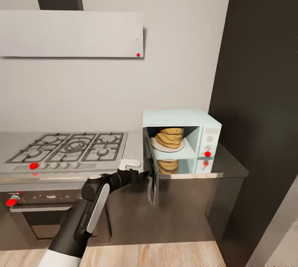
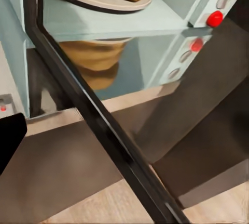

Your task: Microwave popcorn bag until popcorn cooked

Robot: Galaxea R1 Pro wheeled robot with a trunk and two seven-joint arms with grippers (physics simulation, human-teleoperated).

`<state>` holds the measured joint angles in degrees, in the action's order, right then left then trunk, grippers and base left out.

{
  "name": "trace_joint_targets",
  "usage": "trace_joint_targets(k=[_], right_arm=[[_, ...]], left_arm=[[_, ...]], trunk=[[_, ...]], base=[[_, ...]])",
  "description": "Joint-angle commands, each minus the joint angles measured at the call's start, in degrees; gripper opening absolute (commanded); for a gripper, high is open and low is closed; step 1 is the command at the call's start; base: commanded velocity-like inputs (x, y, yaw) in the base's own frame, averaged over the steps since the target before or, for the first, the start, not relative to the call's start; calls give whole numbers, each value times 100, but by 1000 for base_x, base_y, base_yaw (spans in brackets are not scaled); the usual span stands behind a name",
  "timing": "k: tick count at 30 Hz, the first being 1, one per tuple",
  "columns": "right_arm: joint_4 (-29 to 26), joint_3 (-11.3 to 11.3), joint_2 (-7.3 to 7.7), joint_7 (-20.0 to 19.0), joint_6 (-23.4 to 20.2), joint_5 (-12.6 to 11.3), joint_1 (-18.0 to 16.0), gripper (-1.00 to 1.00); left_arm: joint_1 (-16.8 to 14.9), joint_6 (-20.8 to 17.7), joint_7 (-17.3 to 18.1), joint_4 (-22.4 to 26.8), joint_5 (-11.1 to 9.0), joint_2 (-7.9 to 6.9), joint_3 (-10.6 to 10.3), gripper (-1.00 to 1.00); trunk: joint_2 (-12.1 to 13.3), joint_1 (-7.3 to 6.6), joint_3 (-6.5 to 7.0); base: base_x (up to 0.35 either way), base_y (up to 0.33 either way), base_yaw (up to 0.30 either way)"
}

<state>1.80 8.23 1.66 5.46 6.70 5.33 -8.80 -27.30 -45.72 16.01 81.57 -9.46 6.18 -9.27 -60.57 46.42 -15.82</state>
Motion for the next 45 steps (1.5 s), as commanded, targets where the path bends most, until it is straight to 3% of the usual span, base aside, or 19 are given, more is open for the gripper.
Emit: trace_joint_targets(k=[1,6,17,21,26,28,29,30,35,40,45], right_arm=[[18,47,1,18,33,56,-8,100],[15,47,1,20,33,48,-12,100],[14,47,1,24,34,48,-10,100],[14,47,1,25,35,47,-11,100],[17,47,2,25,36,47,-11,100],[16,47,3,25,37,47,-12,100],[17,47,3,25,34,47,-9,100],[15,47,4,24,35,47,-11,100],[15,47,1,25,37,47,-9,100],[14,47,3,25,40,47,-9,100],[13,47,6,25,39,47,-10,100]], left_arm=[[-4,-42,1,7,-64,8,-17,100],[-4,-50,-1,21,-57,104,-330,100],[-4,-44,-9,60,-49,181,-370,100],[-4,-41,-63,61,-27,224,-546,100],[-4,-34,-110,61,-13,226,-566,100],[-4,-29,-251,61,-13,226,-567,100],[-4,4,-635,61,-19,226,-567,100],[-4,15,-697,61,-17,227,-567,100],[-4,28,-755,52,-13,252,-567,100],[-4,28,-1089,33,-28,259,-567,100],[-4,28,-1125,35,-30,257,-567,100]], trunk=[[-5,0,-2],[-5,0,23],[-5,0,77],[-5,0,96],[-5,0,121],[-5,0,131],[-5,0,135],[-5,0,140],[-5,0,165],[-5,0,189],[-5,0,211]], base=[[0,0,-193],[0,0,-193],[0,0,-193],[0,0,-193],[0,0,-197],[0,0,-199],[0,0,-199],[0,0,-199],[133,0,-199],[320,0,-198],[322,0,-166]])
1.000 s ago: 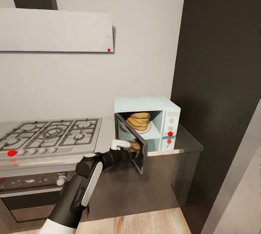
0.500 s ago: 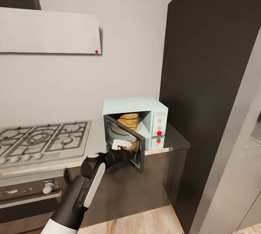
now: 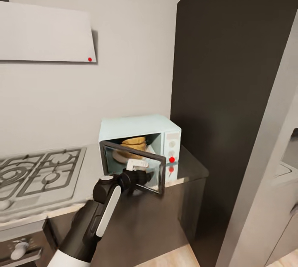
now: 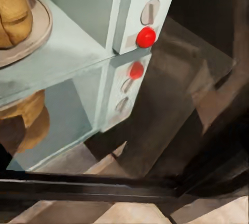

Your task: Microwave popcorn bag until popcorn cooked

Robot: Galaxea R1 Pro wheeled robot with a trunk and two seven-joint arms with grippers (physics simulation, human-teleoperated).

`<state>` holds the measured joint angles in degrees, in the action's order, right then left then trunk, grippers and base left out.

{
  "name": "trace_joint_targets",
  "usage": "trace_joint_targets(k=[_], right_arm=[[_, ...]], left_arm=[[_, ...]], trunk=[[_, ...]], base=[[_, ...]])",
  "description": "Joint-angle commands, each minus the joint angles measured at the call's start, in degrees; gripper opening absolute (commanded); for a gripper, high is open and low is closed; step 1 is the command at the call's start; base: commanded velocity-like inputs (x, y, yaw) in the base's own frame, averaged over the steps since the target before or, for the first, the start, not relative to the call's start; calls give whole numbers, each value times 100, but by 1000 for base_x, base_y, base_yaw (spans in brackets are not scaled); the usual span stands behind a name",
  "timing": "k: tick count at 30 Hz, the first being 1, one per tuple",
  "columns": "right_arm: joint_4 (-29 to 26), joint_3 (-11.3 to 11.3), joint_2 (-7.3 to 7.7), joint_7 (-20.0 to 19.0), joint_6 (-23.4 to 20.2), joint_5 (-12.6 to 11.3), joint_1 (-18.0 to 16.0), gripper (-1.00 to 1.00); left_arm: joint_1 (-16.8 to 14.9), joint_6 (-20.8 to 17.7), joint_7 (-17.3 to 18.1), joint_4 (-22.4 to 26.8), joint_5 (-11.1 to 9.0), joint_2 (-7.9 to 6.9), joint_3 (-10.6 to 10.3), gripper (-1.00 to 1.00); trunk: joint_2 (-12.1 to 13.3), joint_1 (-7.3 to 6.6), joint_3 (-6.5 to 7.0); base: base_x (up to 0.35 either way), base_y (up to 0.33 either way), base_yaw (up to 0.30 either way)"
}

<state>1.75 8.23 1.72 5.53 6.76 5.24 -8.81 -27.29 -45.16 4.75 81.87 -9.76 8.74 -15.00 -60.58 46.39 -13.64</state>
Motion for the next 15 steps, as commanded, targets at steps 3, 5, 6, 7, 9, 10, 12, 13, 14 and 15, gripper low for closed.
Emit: trace_joint_targets(k=[3,5,6,7,9,10,12,13,14,15], right_arm=[[19,47,4,18,28,56,-9,100],[19,47,4,18,27,56,-11,100],[22,47,4,18,27,56,-10,100],[24,47,4,18,27,59,-9,100],[20,47,4,18,27,57,-9,100],[19,47,4,18,27,56,-11,100],[22,47,4,18,27,56,-11,100],[20,47,4,18,27,57,-10,100],[19,47,6,18,27,58,-12,100],[19,47,11,18,27,62,-10,100]], left_arm=[[-5,-28,0,5,1,4,6,100],[-5,-28,0,5,-1,5,6,100],[-5,-28,0,5,-4,5,6,100],[-5,-28,0,5,-6,5,6,100],[-5,-28,1,5,-8,5,6,100],[-5,-26,1,5,-8,5,6,100],[-5,-26,0,5,-8,5,6,100],[-5,-24,0,5,-8,5,6,100],[-5,-23,0,5,-8,5,6,100],[-5,-21,0,5,-8,5,6,100]], trunk=[[-4,4,-4],[-4,4,-4],[-4,4,-4],[-4,4,-4],[-4,4,-4],[-4,4,-4],[-4,4,-4],[-4,4,-4],[-4,4,-4],[-4,4,-4]], base=[[322,0,-32],[322,0,-6],[322,0,-1],[322,0,-1],[319,0,0],[314,0,0],[312,0,0],[312,0,0],[311,0,0],[310,0,0]])
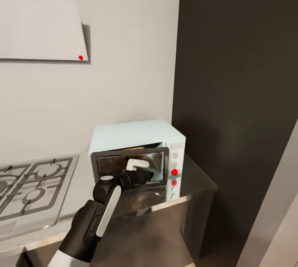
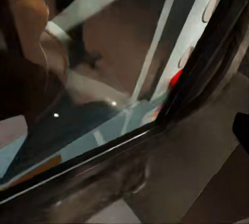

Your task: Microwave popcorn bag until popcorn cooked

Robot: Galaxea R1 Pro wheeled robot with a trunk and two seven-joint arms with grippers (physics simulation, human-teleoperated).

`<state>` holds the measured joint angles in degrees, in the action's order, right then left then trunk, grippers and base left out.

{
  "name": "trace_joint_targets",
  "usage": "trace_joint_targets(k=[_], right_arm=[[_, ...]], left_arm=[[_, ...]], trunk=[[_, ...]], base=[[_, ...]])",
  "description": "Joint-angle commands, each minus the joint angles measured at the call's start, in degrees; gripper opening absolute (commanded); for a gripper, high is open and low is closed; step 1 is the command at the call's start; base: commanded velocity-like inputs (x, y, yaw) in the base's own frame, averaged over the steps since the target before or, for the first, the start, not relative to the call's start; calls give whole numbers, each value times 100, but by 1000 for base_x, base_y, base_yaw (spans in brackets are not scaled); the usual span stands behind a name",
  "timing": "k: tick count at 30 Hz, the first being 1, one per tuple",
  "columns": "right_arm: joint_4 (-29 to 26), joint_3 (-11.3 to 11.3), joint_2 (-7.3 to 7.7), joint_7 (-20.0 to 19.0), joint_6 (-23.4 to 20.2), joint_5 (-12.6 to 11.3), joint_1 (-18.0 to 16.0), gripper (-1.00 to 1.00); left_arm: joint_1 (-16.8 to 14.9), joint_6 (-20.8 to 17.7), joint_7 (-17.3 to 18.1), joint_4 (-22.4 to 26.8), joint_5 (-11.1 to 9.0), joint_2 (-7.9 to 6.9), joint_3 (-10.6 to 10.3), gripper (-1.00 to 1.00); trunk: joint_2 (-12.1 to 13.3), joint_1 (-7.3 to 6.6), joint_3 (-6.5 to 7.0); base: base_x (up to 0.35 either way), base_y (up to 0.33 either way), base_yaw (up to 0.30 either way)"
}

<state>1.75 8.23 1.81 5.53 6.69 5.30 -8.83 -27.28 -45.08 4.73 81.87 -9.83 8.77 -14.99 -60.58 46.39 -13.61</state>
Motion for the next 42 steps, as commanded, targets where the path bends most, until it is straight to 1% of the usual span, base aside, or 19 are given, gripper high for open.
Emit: trace_joint_targets(k=[1,3,6,9,15,21,26,30,39,42], right_arm=[[18,47,3,18,34,54,-9,100],[18,47,3,18,34,56,-8,100],[18,47,5,18,34,54,-10,100],[18,47,4,18,34,58,-9,100],[18,39,4,18,25,59,-7,100],[18,39,4,17,25,59,-8,100],[18,38,4,18,25,67,-9,100],[18,45,23,15,19,61,-9,100],[18,47,33,12,25,68,-7,100],[18,47,30,16,27,60,-9,100]], left_arm=[[-5,-27,2,5,-1,2,5,100],[-5,-27,2,8,-1,2,-1,100],[-5,-27,2,13,5,2,-146,100],[-5,-27,2,13,1,2,-196,100],[-5,-27,-19,31,-39,-7,-181,100],[-5,-18,-24,96,-37,-16,-146,100],[-5,-28,-24,101,-44,-5,-165,100],[-5,-47,-24,109,-52,1,-176,100],[-3,-71,-24,80,-90,80,-199,100],[6,-88,-24,61,-235,123,-208,100]], trunk=[[-4,4,-7],[-4,4,-7],[-4,4,-7],[-4,4,-7],[-4,4,-7],[-4,4,-7],[-4,4,-7],[-4,4,-7],[-4,4,-7],[-4,4,-7]], base=[[287,0,0],[222,0,0],[63,0,0],[11,0,0],[5,0,0],[161,0,0],[72,0,0],[-210,-59,0],[-318,-64,0],[-332,-3,0]])
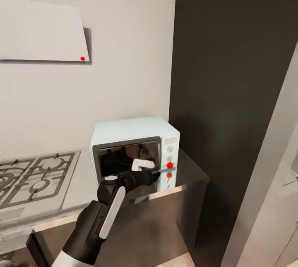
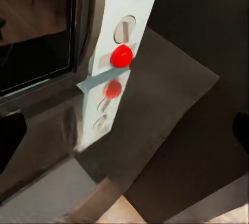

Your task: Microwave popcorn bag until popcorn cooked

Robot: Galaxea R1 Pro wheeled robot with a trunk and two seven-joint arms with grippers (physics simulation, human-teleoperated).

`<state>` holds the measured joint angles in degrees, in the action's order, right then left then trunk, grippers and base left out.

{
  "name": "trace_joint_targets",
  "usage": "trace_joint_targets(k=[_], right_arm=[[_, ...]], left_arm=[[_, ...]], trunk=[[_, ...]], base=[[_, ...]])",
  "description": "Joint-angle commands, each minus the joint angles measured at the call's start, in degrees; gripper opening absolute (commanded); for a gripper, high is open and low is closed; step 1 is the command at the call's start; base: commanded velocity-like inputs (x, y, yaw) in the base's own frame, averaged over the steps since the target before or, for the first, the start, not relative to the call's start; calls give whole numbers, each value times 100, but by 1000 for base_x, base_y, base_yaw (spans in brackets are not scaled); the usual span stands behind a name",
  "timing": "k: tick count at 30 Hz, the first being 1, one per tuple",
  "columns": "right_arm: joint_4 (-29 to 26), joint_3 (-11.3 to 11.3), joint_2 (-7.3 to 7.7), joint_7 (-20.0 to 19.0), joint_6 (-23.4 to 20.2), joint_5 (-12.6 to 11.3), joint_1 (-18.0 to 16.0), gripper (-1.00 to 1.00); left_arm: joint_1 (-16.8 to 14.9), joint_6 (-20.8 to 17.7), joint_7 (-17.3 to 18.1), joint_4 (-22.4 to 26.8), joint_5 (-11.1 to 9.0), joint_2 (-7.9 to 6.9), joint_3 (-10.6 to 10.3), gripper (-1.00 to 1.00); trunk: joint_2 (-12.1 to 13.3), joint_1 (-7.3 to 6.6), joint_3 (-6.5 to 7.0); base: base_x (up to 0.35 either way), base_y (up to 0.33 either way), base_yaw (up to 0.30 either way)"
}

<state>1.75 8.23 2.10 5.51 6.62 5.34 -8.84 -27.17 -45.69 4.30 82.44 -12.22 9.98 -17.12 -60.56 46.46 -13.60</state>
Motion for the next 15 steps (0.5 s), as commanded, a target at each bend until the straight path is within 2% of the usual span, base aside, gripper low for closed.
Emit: trace_joint_targets(k=[1,5,9,11,13,15], right_arm=[[19,47,1,18,38,52,-8,100],[19,47,1,13,40,55,-9,100],[19,47,1,11,41,55,-9,100],[19,47,1,11,41,55,-7,100],[19,47,1,11,41,55,-6,100],[19,47,-1,11,41,61,-8,100]], left_arm=[[-1,-33,18,-2,-32,2,1,100],[12,-36,18,-25,-93,2,-42,100],[26,-18,-103,-370,-122,2,-416,100],[29,13,-246,-809,-281,2,-533,100],[30,153,-312,-1406,-663,2,-572,100],[31,552,-340,-2045,-928,2,-583,100]], trunk=[[-6,-3,-8],[-6,-3,-8],[-6,-3,-8],[-6,-3,-8],[-6,-3,-8],[-6,-3,-8]], base=[[-334,-1,0],[-334,0,0],[-334,0,0],[-334,0,0],[-334,0,0],[-334,0,0]])
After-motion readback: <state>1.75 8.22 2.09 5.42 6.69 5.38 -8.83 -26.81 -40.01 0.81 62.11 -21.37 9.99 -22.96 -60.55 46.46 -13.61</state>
